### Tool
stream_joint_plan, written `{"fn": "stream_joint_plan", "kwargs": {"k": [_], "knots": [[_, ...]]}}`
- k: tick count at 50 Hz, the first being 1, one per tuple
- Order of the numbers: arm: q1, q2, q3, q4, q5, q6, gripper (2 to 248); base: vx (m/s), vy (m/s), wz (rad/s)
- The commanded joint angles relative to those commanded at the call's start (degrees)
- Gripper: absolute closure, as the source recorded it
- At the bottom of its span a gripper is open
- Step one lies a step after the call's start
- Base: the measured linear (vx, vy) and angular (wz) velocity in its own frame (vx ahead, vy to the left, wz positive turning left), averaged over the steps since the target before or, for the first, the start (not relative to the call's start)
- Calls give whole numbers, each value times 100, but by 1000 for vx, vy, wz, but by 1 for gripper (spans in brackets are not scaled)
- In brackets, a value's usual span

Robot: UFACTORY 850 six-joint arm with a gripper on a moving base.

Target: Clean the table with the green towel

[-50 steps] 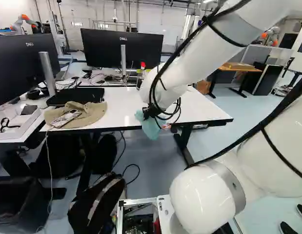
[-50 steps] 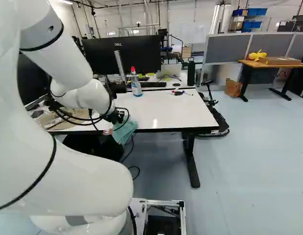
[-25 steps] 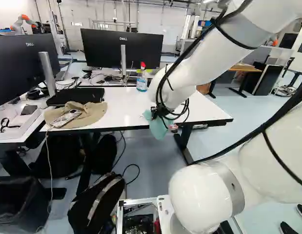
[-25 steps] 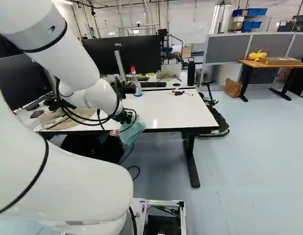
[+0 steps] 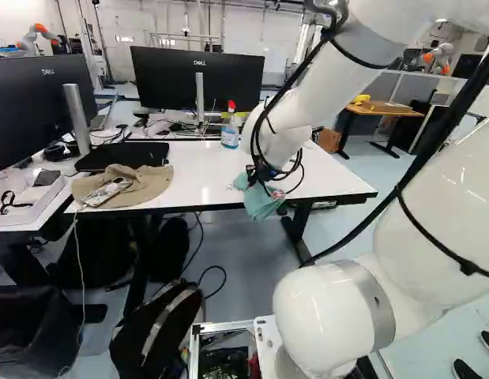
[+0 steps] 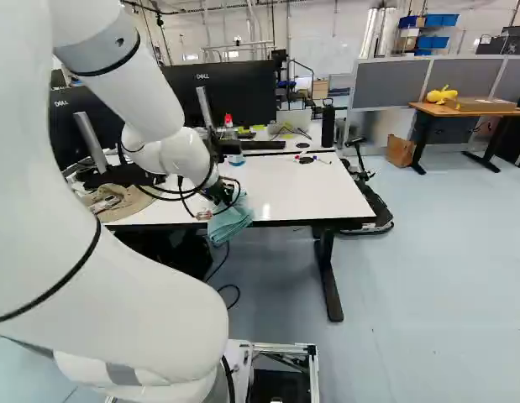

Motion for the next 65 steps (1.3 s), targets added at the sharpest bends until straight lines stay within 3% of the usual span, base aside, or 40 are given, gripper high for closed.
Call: {"fn": "stream_joint_plan", "kwargs": {"k": [40,65], "knots": [[827,-673,-654,0,0,0,209,0,0,0],[1361,-609,-590,0,0,0,209,0,0,0]]}}
